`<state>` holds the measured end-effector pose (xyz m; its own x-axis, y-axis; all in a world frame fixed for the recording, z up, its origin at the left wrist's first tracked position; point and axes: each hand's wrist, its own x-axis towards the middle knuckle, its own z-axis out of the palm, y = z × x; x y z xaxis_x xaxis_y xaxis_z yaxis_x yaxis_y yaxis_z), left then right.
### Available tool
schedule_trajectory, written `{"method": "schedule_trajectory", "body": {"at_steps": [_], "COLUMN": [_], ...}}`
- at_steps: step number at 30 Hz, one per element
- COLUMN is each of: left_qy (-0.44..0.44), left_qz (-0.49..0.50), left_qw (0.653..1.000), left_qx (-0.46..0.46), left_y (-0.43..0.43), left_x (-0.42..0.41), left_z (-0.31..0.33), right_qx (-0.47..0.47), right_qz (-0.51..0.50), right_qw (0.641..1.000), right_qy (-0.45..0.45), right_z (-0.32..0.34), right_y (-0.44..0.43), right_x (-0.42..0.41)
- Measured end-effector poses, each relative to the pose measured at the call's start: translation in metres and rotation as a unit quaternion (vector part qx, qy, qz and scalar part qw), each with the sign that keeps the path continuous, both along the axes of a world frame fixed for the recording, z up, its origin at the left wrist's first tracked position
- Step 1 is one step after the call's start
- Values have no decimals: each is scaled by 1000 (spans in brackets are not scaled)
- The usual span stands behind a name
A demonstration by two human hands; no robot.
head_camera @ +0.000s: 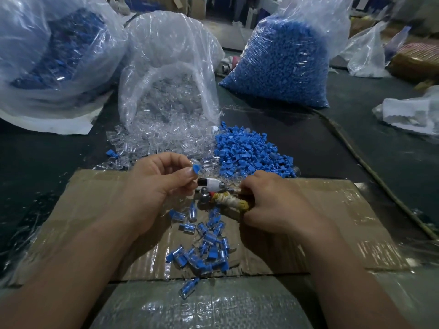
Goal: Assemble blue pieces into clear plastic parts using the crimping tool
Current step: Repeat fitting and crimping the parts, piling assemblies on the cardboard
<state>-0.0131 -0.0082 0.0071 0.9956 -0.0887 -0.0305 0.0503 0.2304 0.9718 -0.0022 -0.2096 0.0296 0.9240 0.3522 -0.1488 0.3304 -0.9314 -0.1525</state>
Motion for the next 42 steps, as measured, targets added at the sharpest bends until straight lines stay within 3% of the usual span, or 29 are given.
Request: {"method": "schedule_trajectory", "body": {"at_steps": [5,10,15,28,42], "left_qy": [-22,-46,-69,-80,-115], "left_qz": [42,83,91,99,120], "left_qw": [999,995,991,987,975], "left_qx": [14,31,67,101,146], "left_y": [-1,-4,-7,-6,-12], "left_x": [1,2,0,-1,-7], "left_z": [-1,1,3,1,9], "right_qx": [27,108,184,173,175], "right_qz": [-15,-44,-43,-12,-5], "right_qw": [999,991,981,985,985], "right_qy": [-15,-63,-54,-6,-12], "right_z": [-4,0,0,-1,5], "right_y": [-1,-5,-2,4,10], "right_x": [2,4,1,-3,-6]}}
